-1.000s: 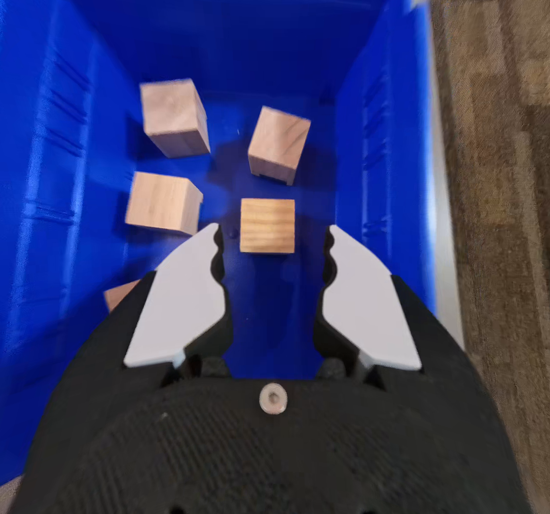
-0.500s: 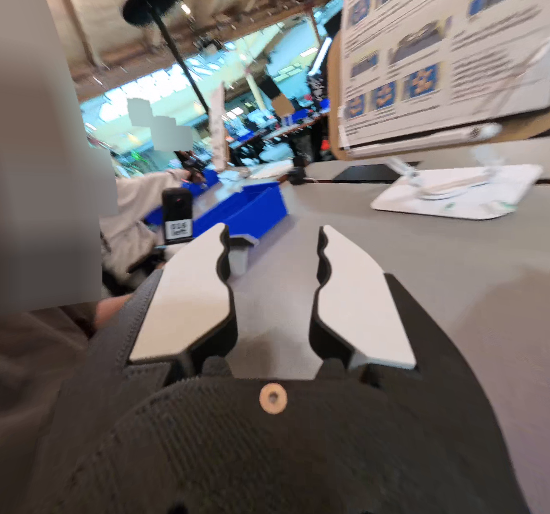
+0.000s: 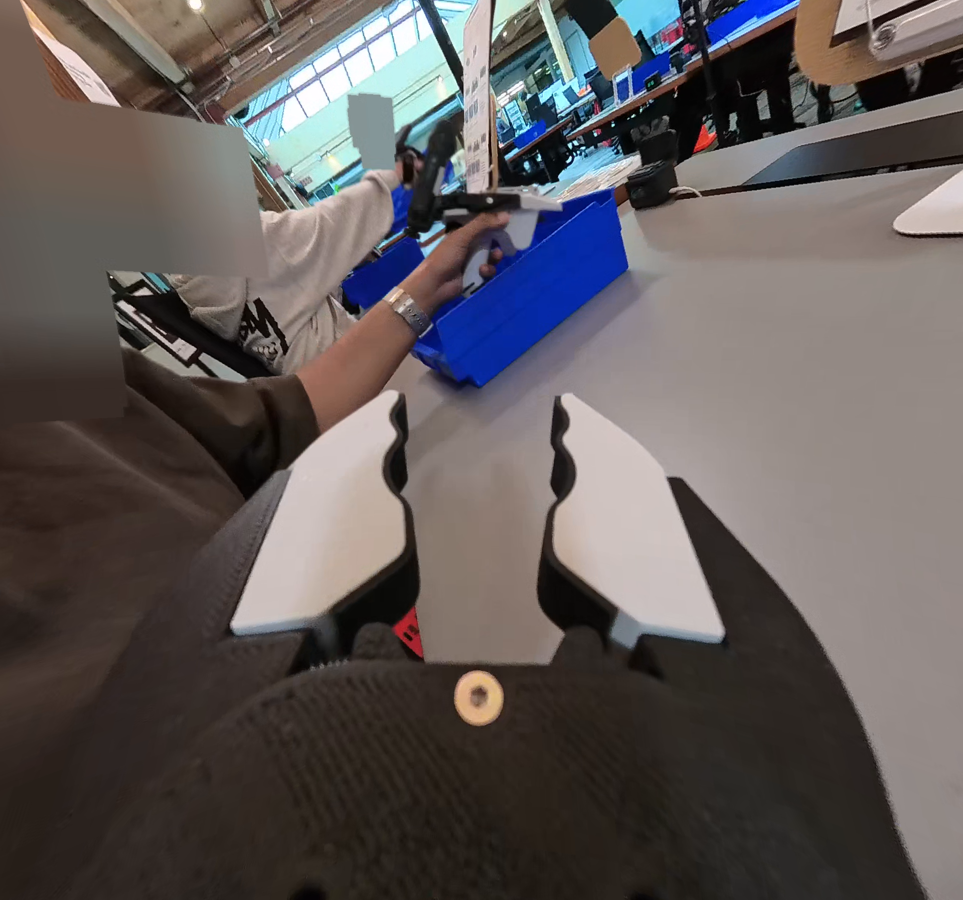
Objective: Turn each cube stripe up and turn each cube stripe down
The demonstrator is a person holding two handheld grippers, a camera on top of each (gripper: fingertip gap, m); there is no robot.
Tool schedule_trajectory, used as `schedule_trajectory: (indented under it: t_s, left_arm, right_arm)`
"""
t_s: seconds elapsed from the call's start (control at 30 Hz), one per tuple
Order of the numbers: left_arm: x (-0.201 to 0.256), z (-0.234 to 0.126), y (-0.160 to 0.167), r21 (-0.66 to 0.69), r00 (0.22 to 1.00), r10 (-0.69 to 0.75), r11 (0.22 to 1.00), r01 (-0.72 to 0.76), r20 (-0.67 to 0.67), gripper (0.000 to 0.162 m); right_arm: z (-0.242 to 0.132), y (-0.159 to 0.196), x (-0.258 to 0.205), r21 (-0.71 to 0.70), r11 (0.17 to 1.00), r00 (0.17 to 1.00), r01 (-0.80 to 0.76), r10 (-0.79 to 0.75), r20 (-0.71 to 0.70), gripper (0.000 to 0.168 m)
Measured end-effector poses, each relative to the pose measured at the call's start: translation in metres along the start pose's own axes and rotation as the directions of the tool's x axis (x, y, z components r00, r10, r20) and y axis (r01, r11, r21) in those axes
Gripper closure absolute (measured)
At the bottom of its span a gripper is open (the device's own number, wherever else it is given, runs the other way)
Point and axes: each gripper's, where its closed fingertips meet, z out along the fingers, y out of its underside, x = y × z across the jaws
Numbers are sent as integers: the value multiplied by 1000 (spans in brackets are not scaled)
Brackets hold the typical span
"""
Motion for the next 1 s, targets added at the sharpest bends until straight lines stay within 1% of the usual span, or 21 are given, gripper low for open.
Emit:
schedule_trajectory:
  t_s: [0.03,0.1,0.17,0.27,0.3,0.33,0.47,0.5,0.53,0.63,0.73,0.8,0.87,0.93,1.0]
  left_arm:
    - [-18,10,15,-64,998,-38,997,41,55,93]
    - [-46,16,30,-97,983,-41,994,59,180,93]
    - [-67,15,38,-134,953,33,991,8,302,93]
    - [-99,10,47,-230,863,163,972,-56,478,85]
    - [-106,9,50,-249,838,181,967,-57,514,87]
    - [-110,11,55,-267,829,194,962,-57,524,88]
    - [-109,21,76,-326,852,194,945,-29,487,91]
    - [-109,22,78,-326,856,183,945,-18,483,100]
    - [-109,20,75,-313,856,175,950,-16,487,113]
    - [-103,13,55,-204,878,99,979,-2,469,114]
    - [-86,-5,17,-43,900,56,998,-42,433,115]
    - [-61,-22,-16,82,913,80,989,-122,399,114]
    - [-22,-39,-50,201,937,111,962,-185,331,114]
    - [33,-55,-80,328,975,129,927,-184,182,115]
    - [99,-70,-97,424,988,145,899,-112,-48,115]
  right_arm:
    - [0,2,0,-4,1000,1000,6,-6,-5,115]
    - [0,4,4,-6,1000,1000,10,-10,-23,116]
    - [0,5,10,1,1000,999,-1,1,-34,117]
    - [1,3,15,22,999,999,-48,49,-17,117]
    - [2,2,16,29,997,998,-66,67,-10,117]
    - [3,2,17,33,996,997,-83,83,-6,118]
    - [3,3,16,33,995,996,-94,94,2,118]
    - [3,4,16,25,996,996,-86,86,-2,118]
    - [3,6,16,16,997,997,-74,74,-8,118]
    - [3,8,15,-3,999,999,-41,41,-27,118]
    - [3,8,14,-6,1000,999,-31,31,-26,118]
    - [3,9,14,-7,999,999,-35,35,-29,119]
    - [4,9,15,1,999,998,-53,53,-27,120]
    - [4,8,14,11,997,997,-71,72,-16,120]
    - [2,7,13,18,997,997,-69,69,-20,120]
